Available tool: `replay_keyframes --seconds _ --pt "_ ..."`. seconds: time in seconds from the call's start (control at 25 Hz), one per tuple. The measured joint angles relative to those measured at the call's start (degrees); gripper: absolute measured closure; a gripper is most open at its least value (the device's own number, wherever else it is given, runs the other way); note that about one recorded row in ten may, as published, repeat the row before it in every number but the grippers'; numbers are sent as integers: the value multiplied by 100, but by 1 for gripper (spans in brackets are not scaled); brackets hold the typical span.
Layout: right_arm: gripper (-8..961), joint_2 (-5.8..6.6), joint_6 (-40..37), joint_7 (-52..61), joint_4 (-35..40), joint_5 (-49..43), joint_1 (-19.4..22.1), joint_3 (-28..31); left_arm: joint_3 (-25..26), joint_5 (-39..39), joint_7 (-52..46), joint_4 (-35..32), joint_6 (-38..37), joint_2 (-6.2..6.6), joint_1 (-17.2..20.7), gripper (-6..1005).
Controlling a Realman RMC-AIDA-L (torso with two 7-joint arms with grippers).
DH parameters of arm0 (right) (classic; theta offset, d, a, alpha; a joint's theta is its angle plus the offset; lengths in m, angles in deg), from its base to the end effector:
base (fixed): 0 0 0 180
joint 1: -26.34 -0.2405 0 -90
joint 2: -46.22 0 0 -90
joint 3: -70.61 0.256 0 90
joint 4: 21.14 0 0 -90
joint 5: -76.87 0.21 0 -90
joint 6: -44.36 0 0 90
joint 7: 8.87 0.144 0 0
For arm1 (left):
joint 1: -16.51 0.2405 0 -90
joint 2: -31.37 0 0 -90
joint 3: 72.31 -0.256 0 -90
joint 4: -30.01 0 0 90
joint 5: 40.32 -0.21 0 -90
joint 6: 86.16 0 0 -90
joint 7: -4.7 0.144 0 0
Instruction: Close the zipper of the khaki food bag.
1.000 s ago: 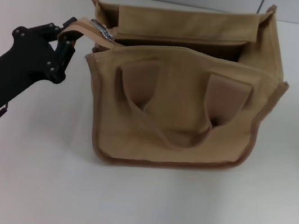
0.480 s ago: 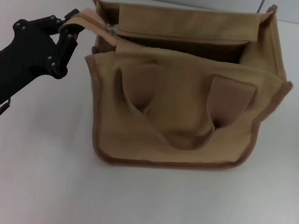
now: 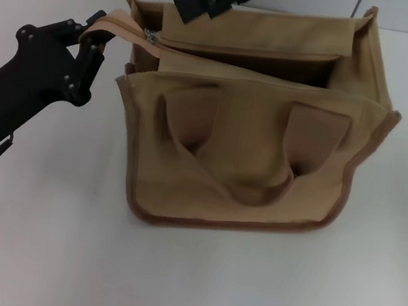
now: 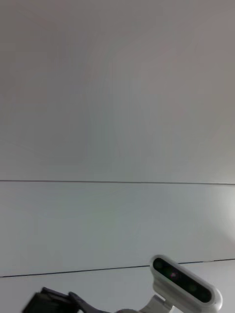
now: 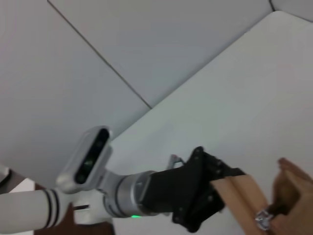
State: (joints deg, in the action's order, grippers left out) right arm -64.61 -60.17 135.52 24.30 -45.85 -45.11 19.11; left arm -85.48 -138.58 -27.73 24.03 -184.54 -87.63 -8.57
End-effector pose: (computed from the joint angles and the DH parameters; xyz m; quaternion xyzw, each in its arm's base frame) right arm 0.0011 0.4074 0.0425 0.9456 -0.3122 -0.0404 0.0819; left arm -0.2809 0.2829 -0.0044 -0.7873 -0.1136 -0.4721 0.3801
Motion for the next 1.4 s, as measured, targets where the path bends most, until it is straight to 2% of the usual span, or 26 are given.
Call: replay_keyframes --seconds 0.2,0.28,0.36,0.44,0.56,0.8,0.92,0.96,1.0,1.16,1.4 --pt "196 -9 332 -58 -106 -1 138 -134 -7 0 0 45 -36 0 1 970" --pt "196 -52 394 -141 -199 11 156 -135 -8 0 0 106 -6 0 8 970" --pt "196 -134 421 -195 -159 25 204 -127 17 0 1 149 209 0 44 970" --pt "196 -148 427 -196 -123 30 221 -112 53 -2 1 224 568 0 134 970" --pt "196 -143 491 -198 -98 33 247 -87 53 -14 1 299 773 0 288 970" --pt "195 -142 639 -200 -127 36 225 -115 89 -13 5 310 518 0 522 970" --pt "195 -248 681 -204 -179 38 158 -135 90 -10 3 313 379 7 531 970" --pt "195 -339 692 -223 -180 38 109 -140 77 -12 -5 315 340 13 516 970" --pt "195 -339 692 -223 -180 38 109 -140 77 -12 -5 315 340 13 516 970" --pt "195 -473 754 -258 -307 13 -74 -218 42 -55 -5 324 329 1 436 969" --pt "195 -510 882 -214 -527 0 -204 -499 40 -69 -3 370 234 -1 390 969"
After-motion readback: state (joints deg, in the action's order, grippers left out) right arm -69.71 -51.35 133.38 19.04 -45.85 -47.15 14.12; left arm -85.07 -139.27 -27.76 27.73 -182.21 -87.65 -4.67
